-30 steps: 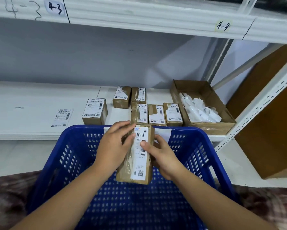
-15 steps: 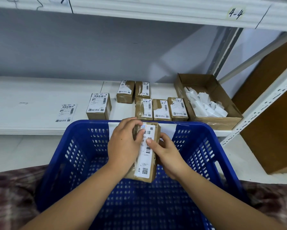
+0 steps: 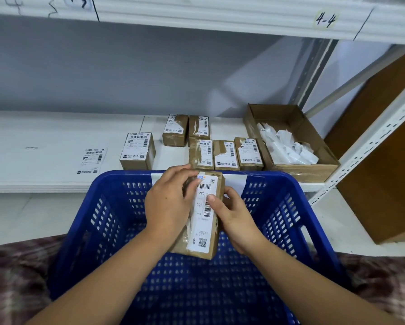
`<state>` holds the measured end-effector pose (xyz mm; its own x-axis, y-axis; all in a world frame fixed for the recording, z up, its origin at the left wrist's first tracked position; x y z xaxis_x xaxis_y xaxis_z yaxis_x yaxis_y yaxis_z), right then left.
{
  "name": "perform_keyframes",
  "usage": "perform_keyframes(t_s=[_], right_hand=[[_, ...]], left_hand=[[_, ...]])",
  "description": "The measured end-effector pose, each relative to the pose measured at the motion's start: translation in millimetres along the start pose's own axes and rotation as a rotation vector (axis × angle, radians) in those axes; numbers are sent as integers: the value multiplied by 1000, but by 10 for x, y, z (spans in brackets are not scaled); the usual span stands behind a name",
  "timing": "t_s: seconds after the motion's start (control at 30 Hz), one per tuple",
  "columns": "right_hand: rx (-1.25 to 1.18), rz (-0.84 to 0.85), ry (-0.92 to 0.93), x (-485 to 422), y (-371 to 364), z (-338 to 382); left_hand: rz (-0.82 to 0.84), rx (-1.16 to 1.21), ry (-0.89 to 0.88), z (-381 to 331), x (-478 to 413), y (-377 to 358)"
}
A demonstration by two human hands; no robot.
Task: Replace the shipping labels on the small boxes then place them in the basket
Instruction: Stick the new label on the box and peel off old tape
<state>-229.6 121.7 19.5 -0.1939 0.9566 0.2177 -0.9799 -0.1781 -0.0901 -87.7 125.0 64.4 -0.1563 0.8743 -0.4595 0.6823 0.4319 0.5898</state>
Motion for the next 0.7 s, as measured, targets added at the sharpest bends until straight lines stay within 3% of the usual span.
perform_keyframes(t_s=[0.3,0.7], right_hand=[[90,-25,16,29,2,-53],[240,-13,45,96,8,-19]], left_hand=[[-29,-28,-28,-11,59,-22],[71,80,125,50,20,-33]])
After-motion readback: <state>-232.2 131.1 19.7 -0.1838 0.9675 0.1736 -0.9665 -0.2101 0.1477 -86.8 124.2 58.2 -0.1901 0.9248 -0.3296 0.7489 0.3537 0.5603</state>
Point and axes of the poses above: each hand's wrist, its own x-axis away from the middle knuckle, its own y-axis out of the back of the hand, z = x × y, the point moved 2 cm from there along -x, towards the middle knuckle, and after that the axes turned 3 degrees about x, right-handed, at the moved point
